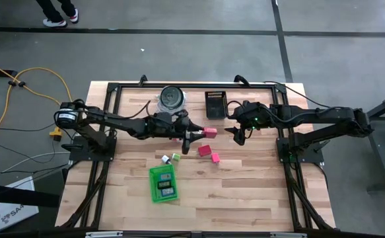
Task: Pick & Place Office items
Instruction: Put the left red charger adapter into the black bin
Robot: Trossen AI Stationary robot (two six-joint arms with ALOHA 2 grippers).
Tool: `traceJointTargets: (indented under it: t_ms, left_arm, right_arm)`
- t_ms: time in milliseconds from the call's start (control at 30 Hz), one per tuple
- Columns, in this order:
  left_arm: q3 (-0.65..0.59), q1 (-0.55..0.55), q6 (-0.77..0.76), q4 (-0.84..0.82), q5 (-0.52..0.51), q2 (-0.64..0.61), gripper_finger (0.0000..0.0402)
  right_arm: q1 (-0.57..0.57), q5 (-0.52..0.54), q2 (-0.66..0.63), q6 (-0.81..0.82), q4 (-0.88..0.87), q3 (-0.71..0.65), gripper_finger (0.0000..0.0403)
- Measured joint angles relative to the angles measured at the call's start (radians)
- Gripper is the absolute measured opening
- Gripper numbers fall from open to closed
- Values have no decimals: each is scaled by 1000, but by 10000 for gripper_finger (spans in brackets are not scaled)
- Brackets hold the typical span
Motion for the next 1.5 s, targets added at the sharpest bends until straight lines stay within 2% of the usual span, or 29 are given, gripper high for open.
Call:
traceJointTargets:
  t_ms: [200,467,867,1100,1300,1500]
  left_arm:
    - [0,-20,72,23,-1,0,120]
    - [0,-21,86,19,-3,0,120]
    - [0,-40,127,43,-3,0,120]
    - [0,-39,92,64,-3,0,120]
    - [0,-39,91,79,-3,0,120]
    - [0,-39,89,106,-3,0,120]
  right_arm:
    - [0,-1,3,60,2,0,250]
    - [0,-8,10,109,62,0,250]
    - [1,-215,10,87,72,0,250]
    - [1,-244,10,78,119,0,250]
    - [9,-308,10,76,163,0,250]
    - [53,-302,10,50,170,1,250]
